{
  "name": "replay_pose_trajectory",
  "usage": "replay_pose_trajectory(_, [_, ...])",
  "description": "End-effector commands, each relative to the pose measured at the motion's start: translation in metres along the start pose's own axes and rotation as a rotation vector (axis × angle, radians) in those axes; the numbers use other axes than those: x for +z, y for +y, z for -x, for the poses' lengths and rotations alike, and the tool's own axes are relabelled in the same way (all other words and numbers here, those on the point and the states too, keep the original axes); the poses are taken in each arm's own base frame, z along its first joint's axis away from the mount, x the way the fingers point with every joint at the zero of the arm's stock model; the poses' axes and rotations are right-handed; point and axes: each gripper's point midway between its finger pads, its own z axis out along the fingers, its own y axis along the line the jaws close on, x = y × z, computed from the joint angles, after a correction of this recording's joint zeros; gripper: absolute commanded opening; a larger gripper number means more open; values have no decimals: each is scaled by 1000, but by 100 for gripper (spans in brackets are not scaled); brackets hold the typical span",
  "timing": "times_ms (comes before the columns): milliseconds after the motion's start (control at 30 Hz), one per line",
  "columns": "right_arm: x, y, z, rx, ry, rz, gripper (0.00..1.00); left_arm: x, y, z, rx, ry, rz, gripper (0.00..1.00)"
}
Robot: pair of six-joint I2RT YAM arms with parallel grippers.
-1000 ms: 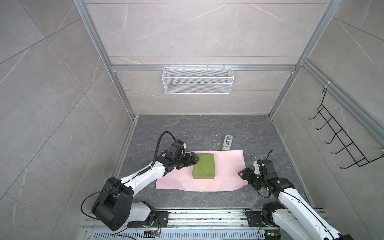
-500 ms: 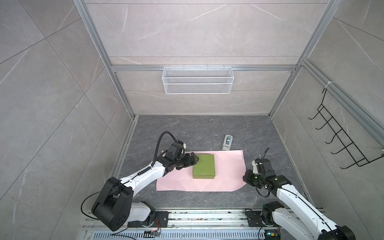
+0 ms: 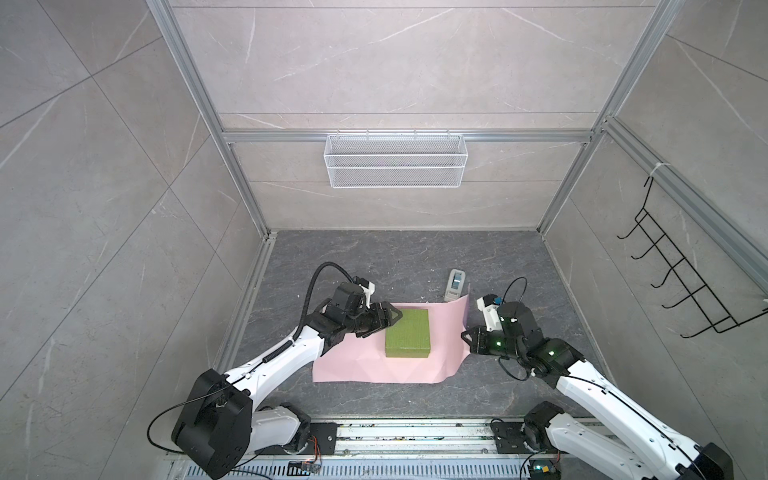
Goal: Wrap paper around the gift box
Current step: 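Grasp the paper edge with the right gripper and lift it over the block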
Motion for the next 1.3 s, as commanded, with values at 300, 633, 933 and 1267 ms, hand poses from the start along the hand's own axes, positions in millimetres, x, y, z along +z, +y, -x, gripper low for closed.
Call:
replay_pose_trajectory(300, [34,77,-1,-116,-5,92,0,32,-61,8,-11,102,-168,78])
replay_pose_trajectory(633, [64,106,-17,-140,19,88,0,54,-41,1,-47,143,-101,62])
replay_pose_trajectory(933, [74,113,-19,-127,9,89,0,56,-26,0,-17,130,-28,34])
replay_pose_trajectory(1267, [81,117,-22,-114,7,100,0,57,-15,3,7,106,23,18])
